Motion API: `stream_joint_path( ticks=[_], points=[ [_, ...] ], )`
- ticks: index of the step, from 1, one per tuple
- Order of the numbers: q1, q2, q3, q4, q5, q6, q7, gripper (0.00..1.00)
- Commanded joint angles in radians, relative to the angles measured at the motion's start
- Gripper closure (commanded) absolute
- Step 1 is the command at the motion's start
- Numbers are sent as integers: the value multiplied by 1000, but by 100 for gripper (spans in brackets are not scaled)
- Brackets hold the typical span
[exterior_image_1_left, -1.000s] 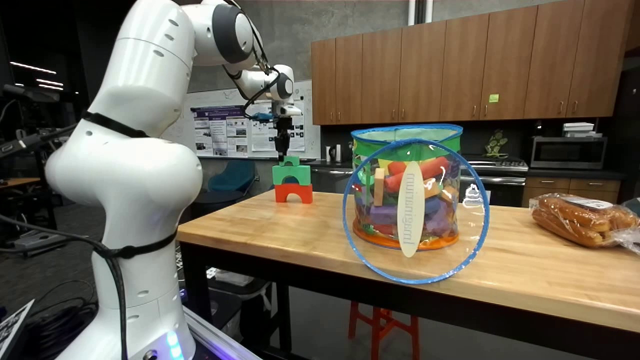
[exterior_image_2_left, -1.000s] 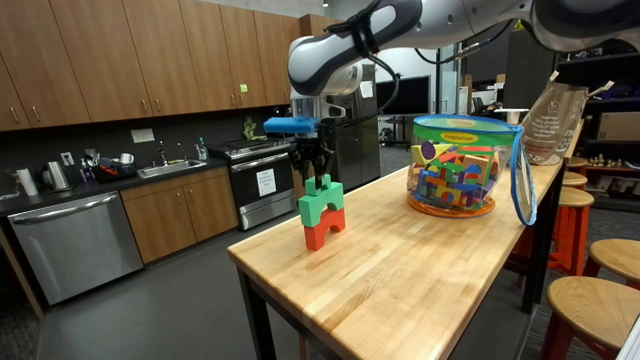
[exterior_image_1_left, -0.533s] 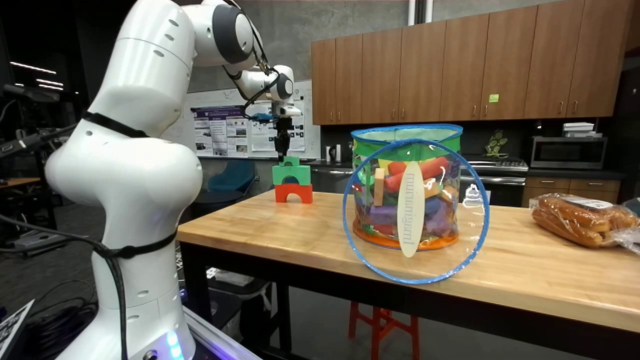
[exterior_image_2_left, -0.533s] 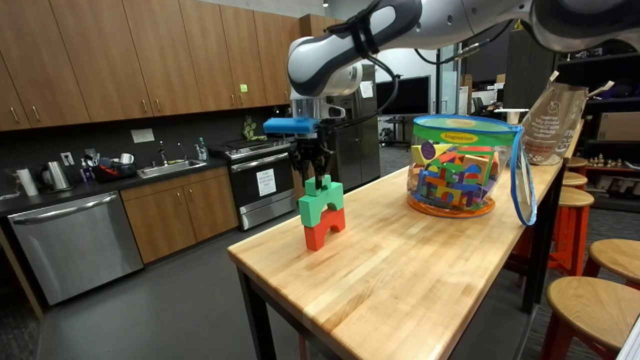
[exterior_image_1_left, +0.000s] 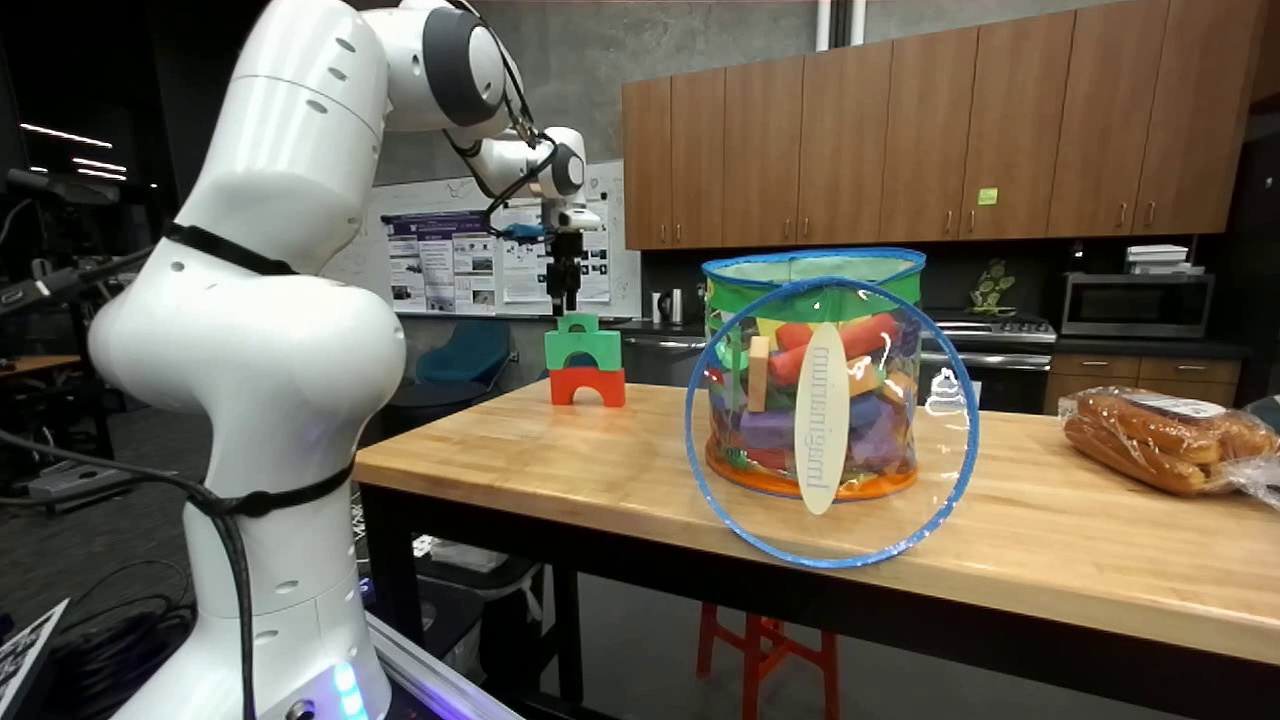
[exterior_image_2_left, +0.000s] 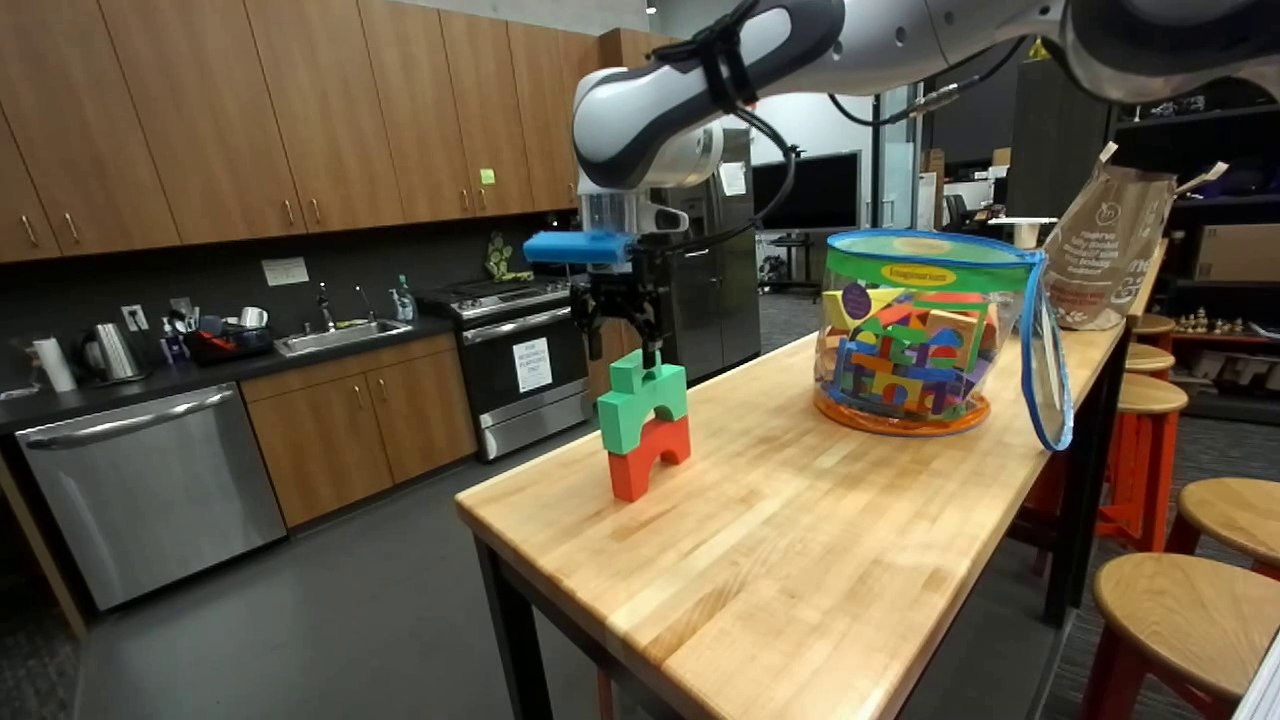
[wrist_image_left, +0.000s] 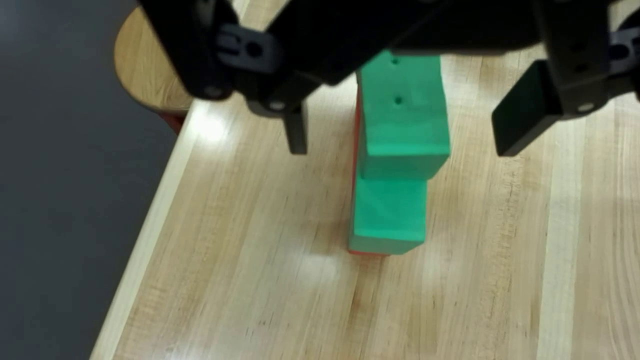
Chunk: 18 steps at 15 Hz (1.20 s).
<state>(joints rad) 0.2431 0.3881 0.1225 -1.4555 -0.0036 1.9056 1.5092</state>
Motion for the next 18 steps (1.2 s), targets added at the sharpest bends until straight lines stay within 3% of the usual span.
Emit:
stream_joint_path(
  ticks=[1,8,18],
  points=[
    [18,-34,-15,-11,-11,-17,6,0],
    [17,-84,0,-49,-18,-26,-108,0],
    [8,-218,22,-172,-47,-86,-508,0]
  ],
)
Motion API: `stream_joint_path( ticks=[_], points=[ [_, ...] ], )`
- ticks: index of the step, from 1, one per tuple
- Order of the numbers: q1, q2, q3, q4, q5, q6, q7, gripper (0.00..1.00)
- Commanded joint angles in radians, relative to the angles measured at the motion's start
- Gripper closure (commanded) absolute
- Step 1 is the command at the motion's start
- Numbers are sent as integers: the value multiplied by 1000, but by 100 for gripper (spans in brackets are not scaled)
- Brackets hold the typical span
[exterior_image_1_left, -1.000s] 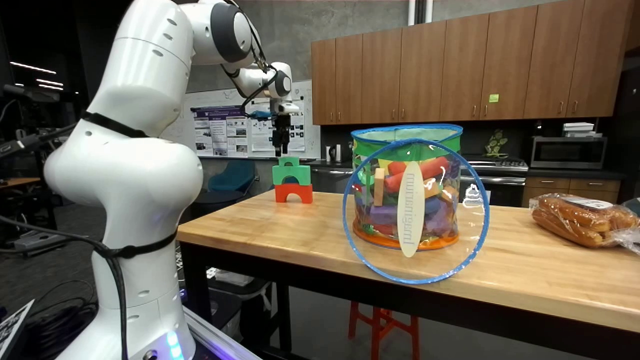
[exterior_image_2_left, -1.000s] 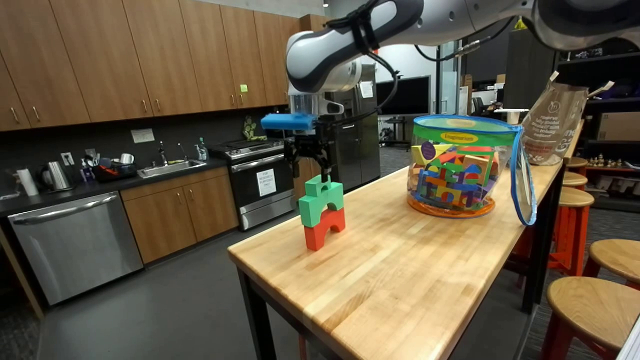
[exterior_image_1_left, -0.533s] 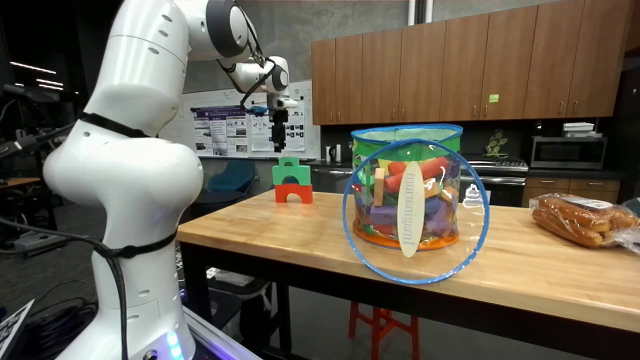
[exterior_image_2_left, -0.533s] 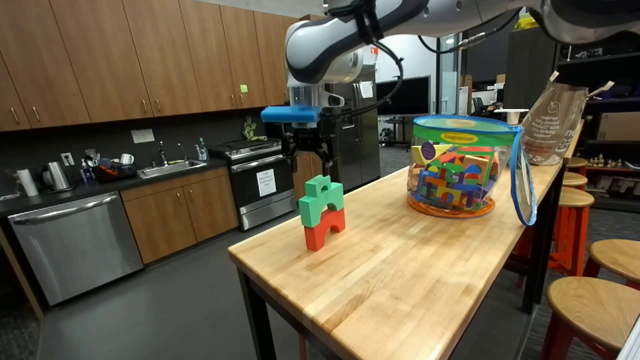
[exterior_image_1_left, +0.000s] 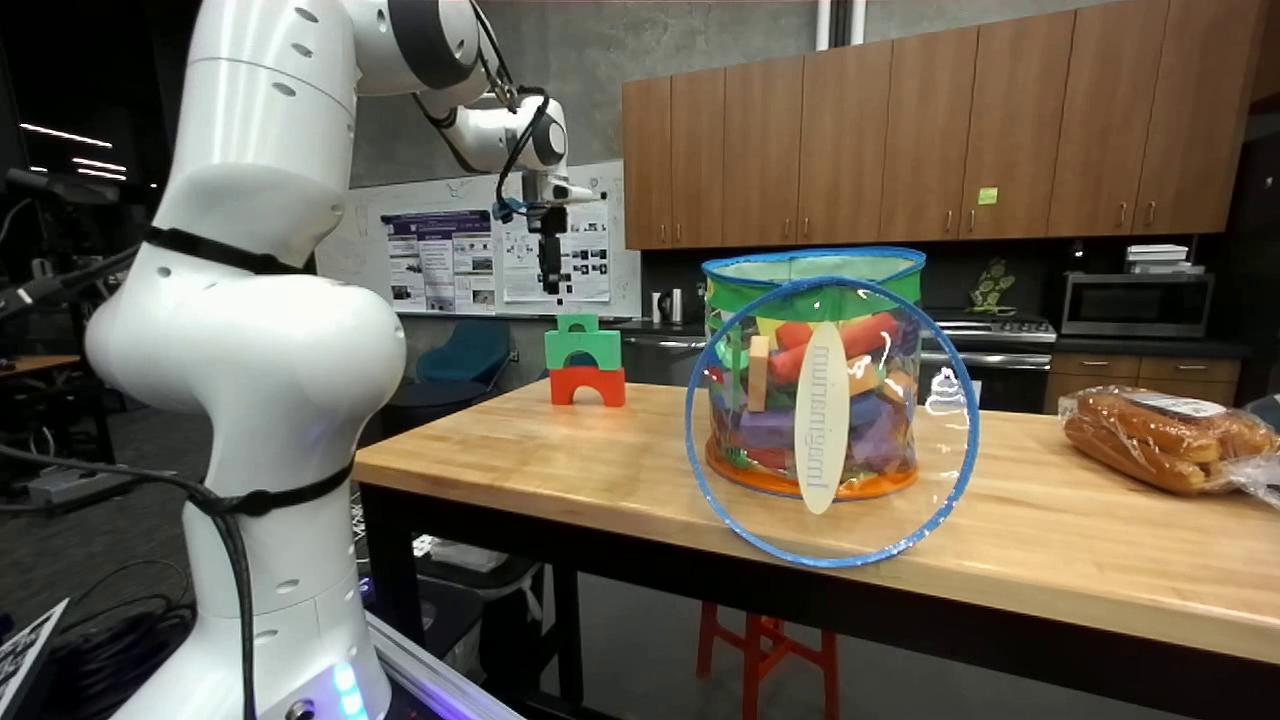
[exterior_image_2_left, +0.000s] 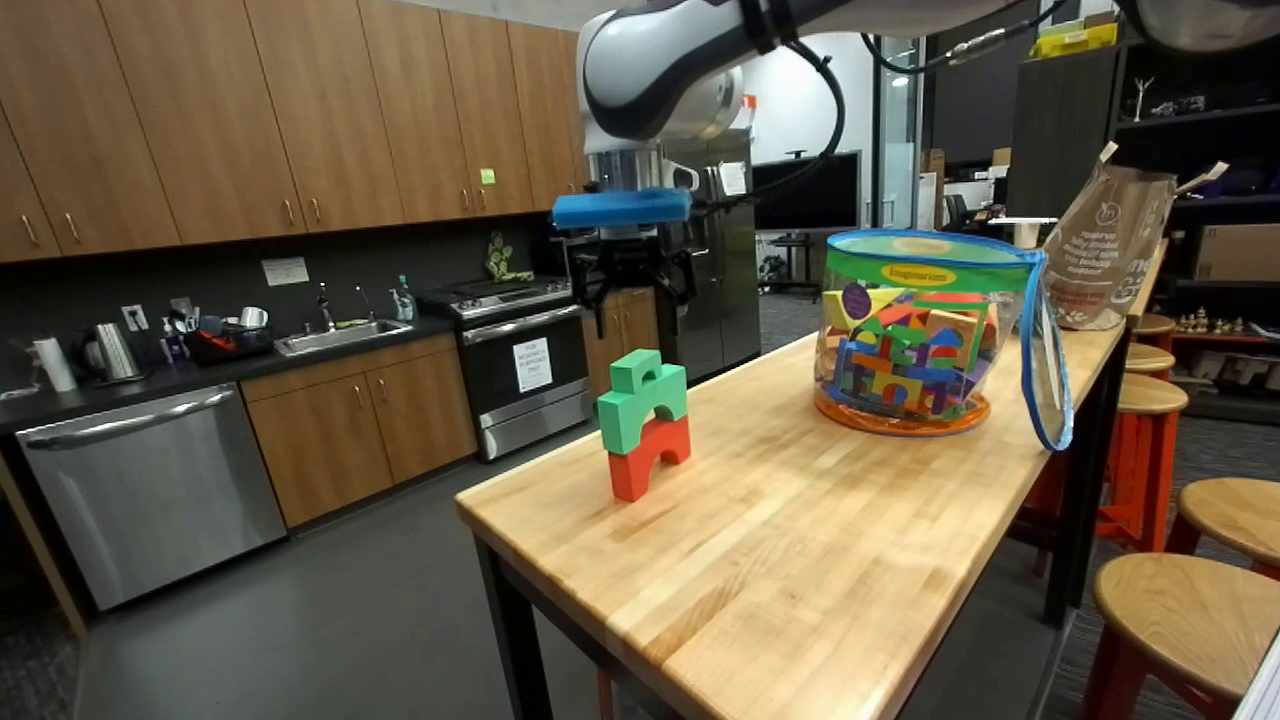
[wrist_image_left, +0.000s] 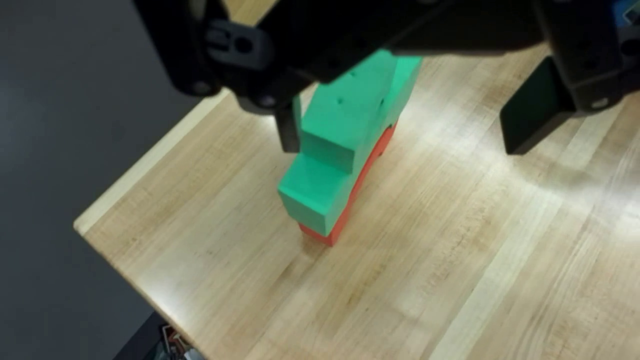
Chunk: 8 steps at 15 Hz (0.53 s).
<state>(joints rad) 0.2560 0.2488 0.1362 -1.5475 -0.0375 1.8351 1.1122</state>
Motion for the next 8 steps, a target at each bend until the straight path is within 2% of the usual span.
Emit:
stream_joint_path(
  ticks=[1,8],
  points=[
    [-6,-97,10,-101,-16,-12,-153,0],
    [-20,-260,18,-289,-17,15,-417,0]
  ],
)
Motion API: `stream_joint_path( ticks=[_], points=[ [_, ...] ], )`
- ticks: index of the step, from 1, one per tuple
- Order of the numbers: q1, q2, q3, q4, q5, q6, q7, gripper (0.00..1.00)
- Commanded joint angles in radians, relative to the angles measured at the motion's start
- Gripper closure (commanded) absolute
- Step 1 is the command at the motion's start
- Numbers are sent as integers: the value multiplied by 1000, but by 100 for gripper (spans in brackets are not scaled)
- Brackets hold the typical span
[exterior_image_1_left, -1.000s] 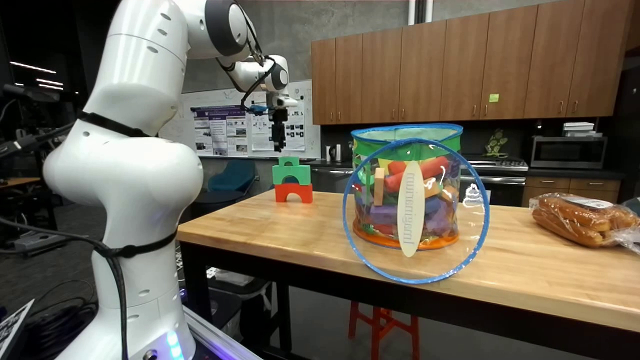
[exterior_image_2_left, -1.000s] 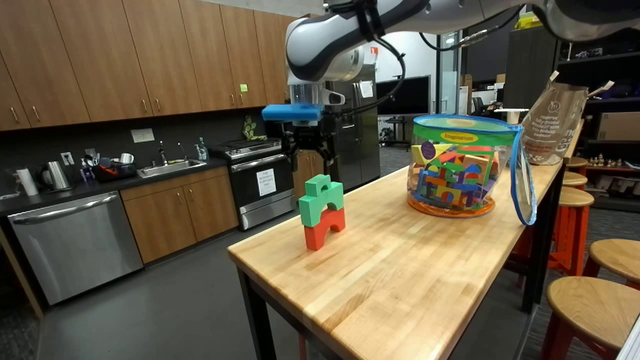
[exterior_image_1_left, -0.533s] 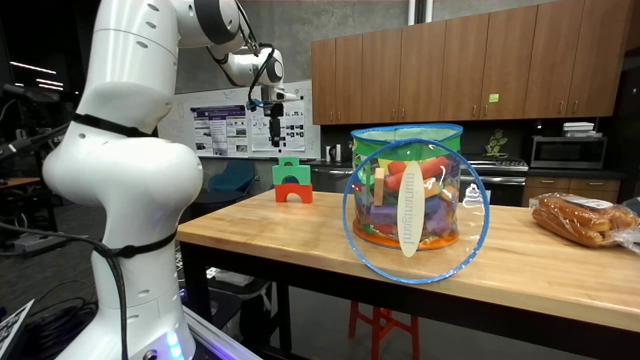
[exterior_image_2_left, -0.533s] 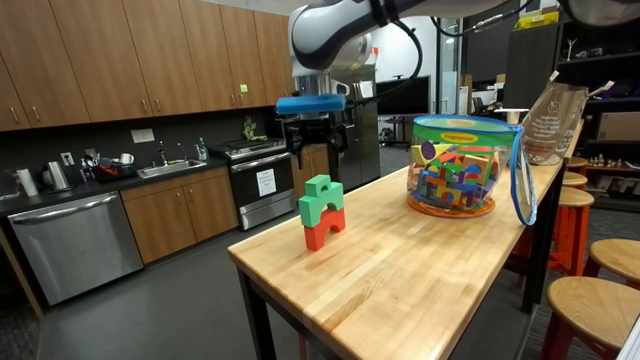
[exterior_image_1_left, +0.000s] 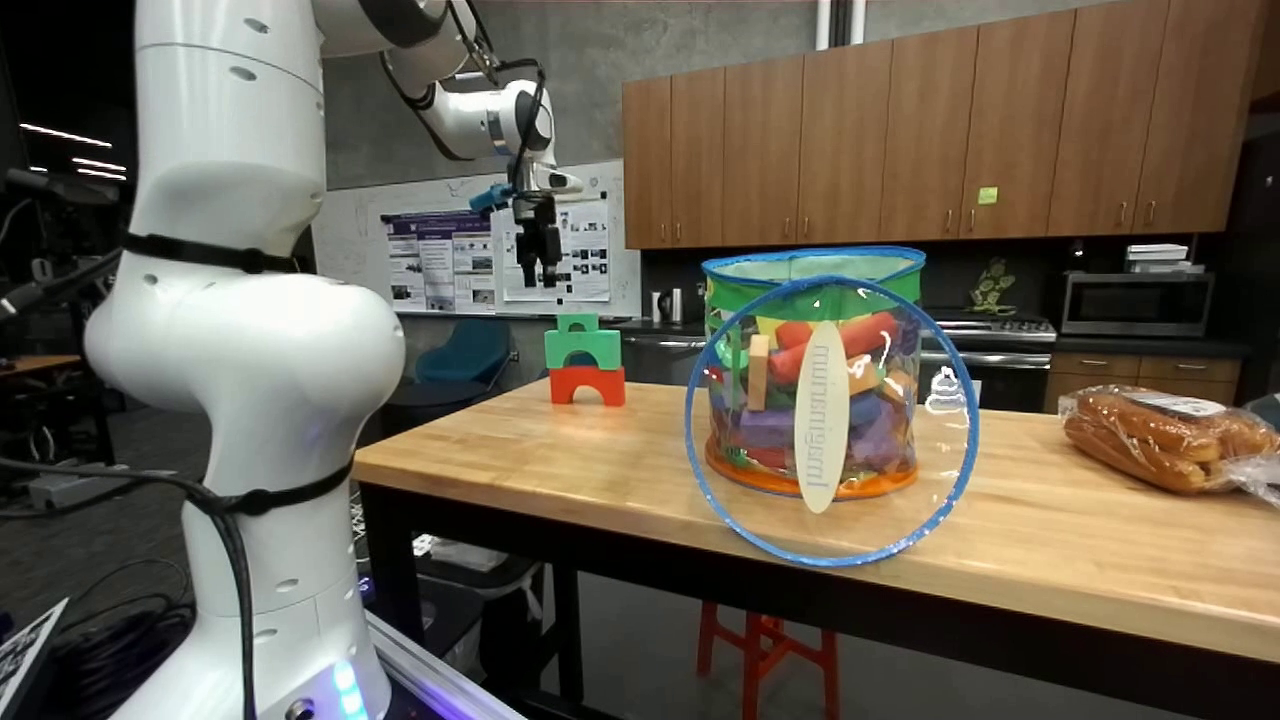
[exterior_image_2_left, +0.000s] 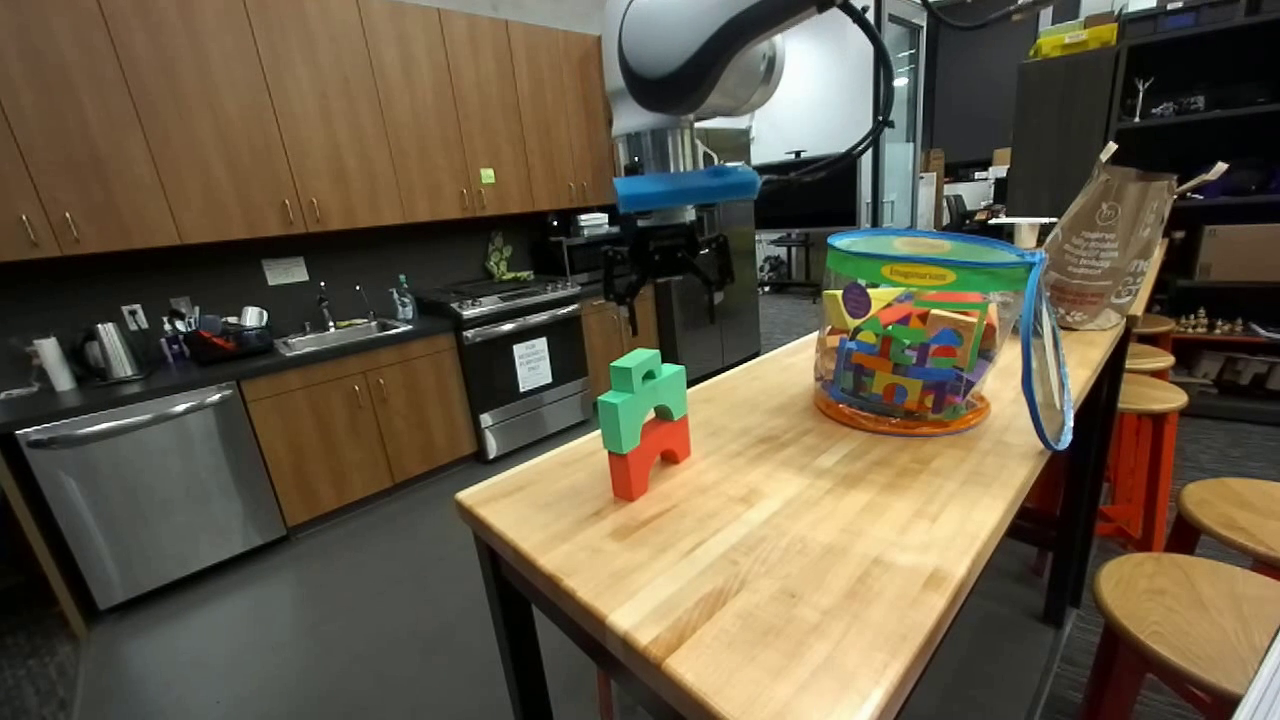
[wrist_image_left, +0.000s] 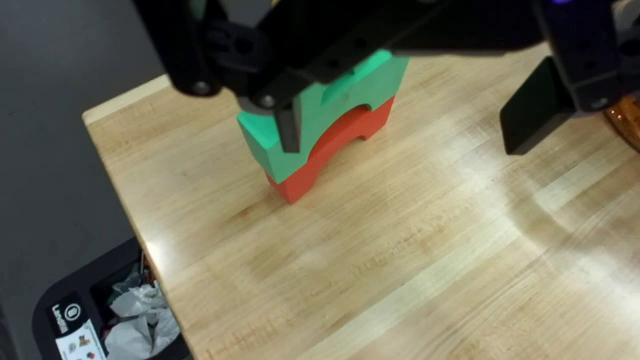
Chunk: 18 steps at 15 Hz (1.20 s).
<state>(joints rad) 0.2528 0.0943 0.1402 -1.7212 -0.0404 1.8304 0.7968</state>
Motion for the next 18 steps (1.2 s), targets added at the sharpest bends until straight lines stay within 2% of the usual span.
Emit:
stream_joint_path(
  ticks=[1,10,18],
  points=[
    [-20,-134,15,-148,-14,23,-134,0],
    [-45,-390,35,-419,18,42,-334,0],
    [-54,-581,37,-598,56,44,-459,0]
  ],
)
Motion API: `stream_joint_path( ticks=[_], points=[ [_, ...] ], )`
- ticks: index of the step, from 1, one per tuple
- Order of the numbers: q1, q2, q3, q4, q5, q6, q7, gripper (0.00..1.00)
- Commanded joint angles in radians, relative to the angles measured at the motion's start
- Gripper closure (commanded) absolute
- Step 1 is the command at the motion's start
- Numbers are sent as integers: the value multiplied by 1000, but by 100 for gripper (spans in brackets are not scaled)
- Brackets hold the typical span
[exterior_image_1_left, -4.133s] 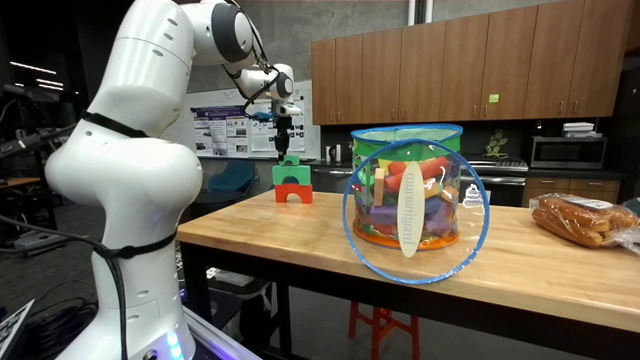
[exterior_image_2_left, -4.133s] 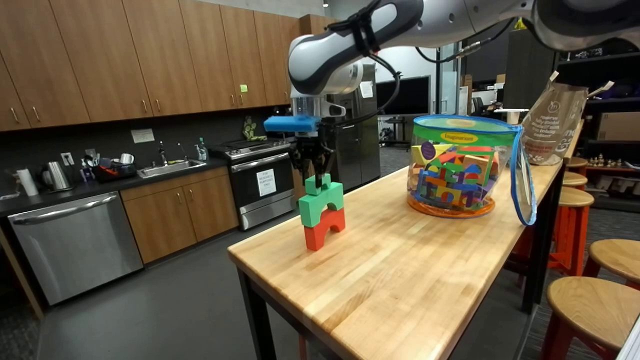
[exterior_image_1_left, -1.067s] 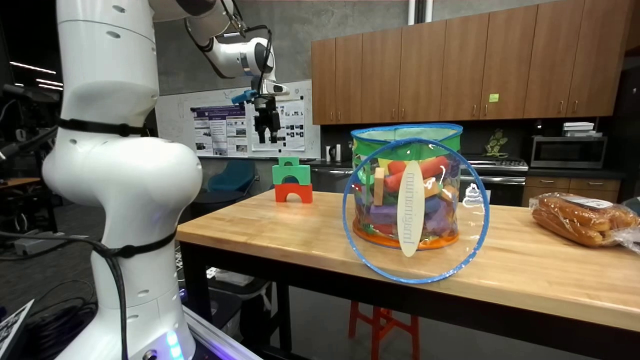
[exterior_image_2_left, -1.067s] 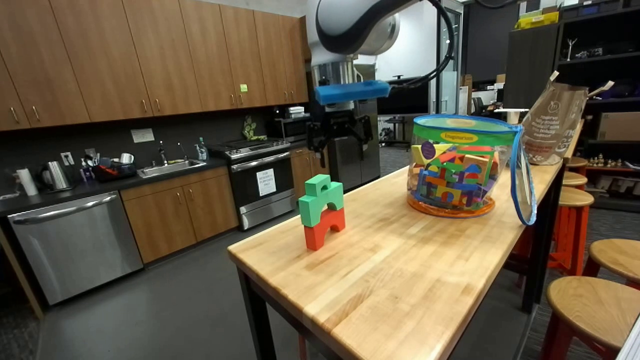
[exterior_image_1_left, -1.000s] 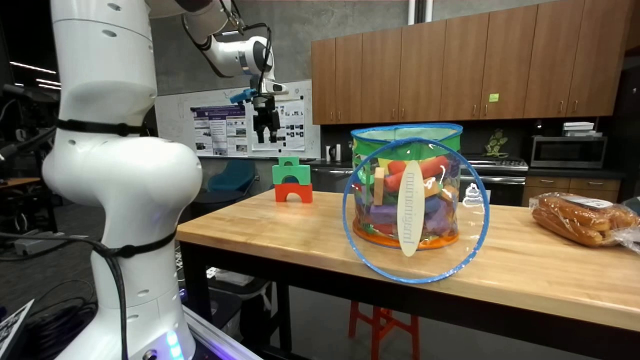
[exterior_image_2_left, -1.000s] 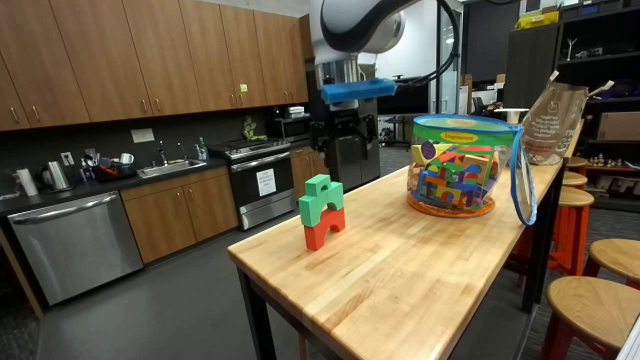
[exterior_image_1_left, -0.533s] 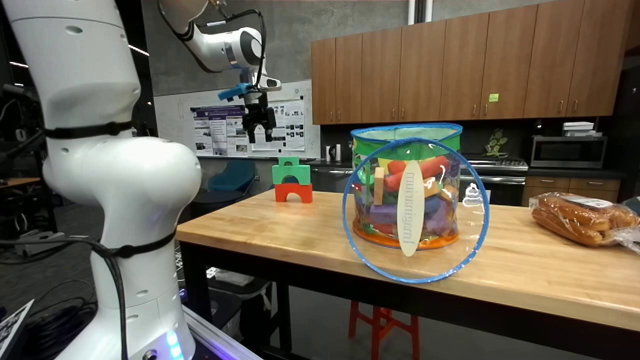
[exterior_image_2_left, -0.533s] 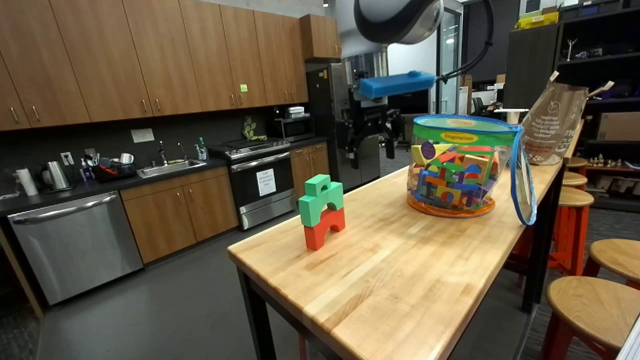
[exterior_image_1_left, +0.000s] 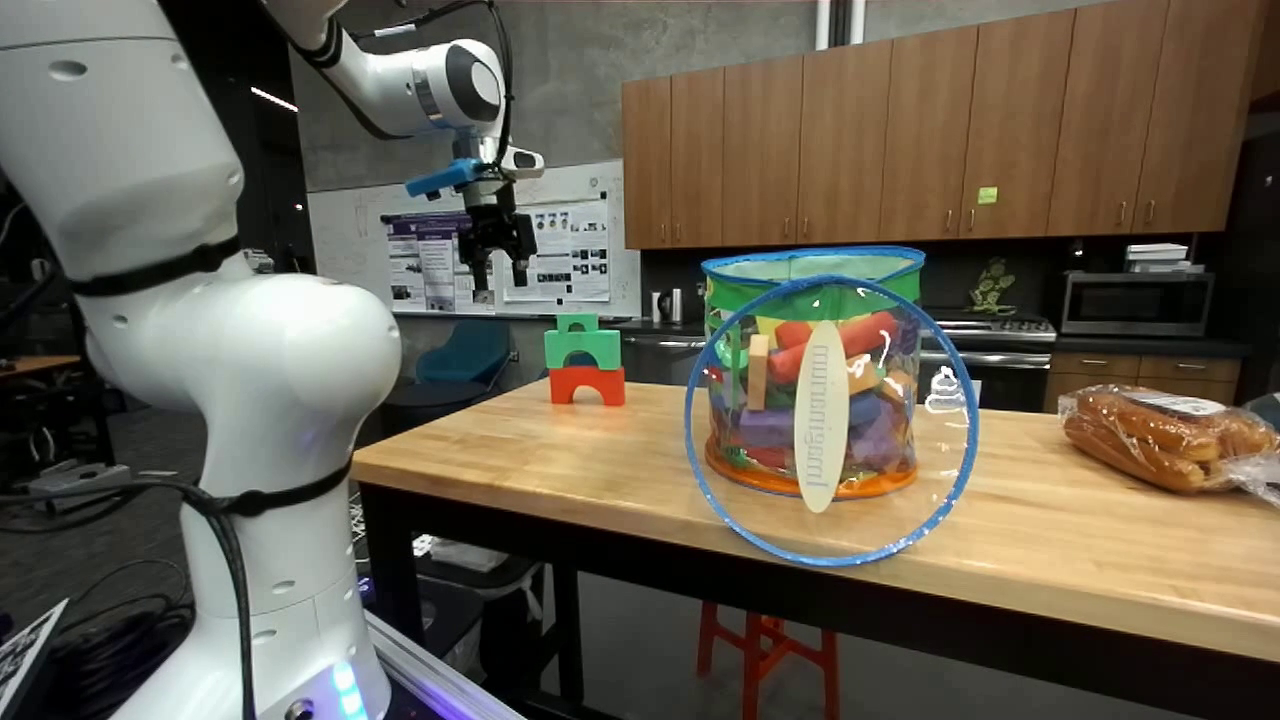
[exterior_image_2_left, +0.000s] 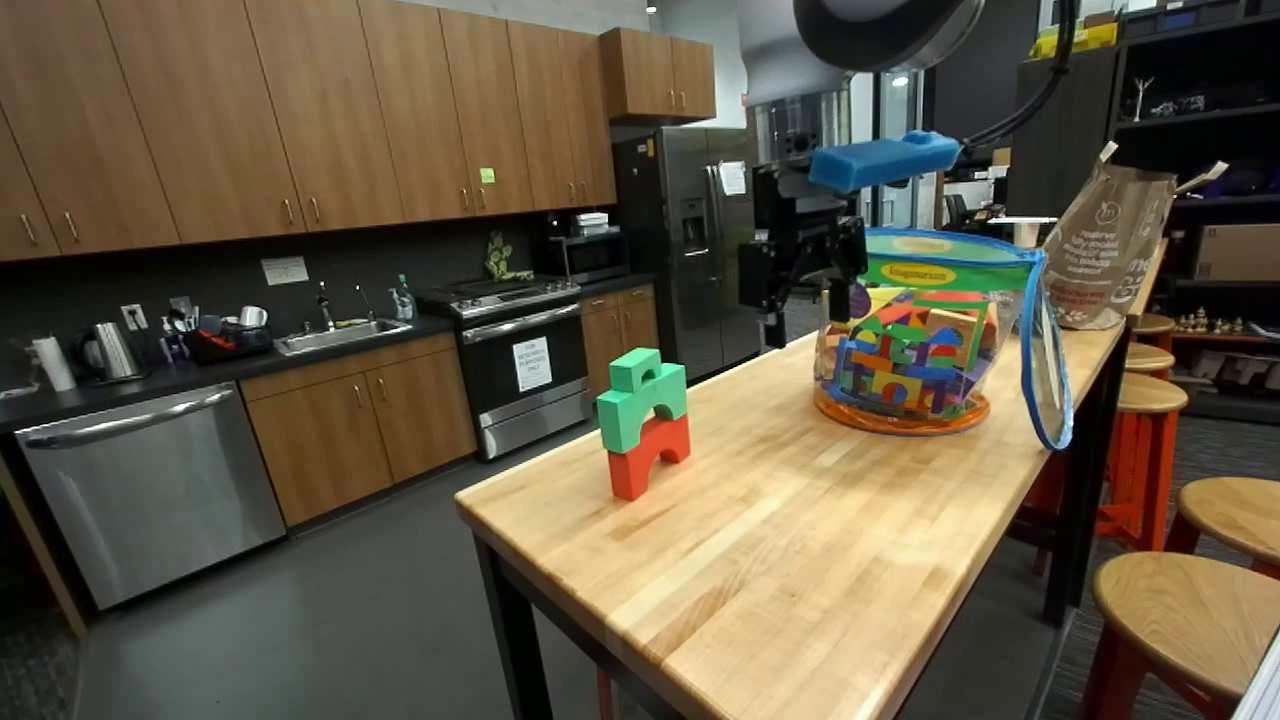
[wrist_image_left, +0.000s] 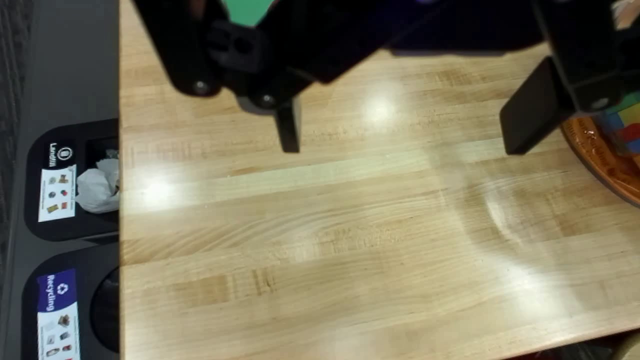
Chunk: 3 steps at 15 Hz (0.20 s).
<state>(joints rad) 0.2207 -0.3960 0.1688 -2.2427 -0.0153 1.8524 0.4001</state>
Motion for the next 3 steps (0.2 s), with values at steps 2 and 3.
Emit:
stream_joint_path(
  ticks=[2,3],
  points=[
    [-24,-126,7,-103,42,23,-92,0],
    [-26,-141,6,-113,53,25,-99,0]
  ],
)
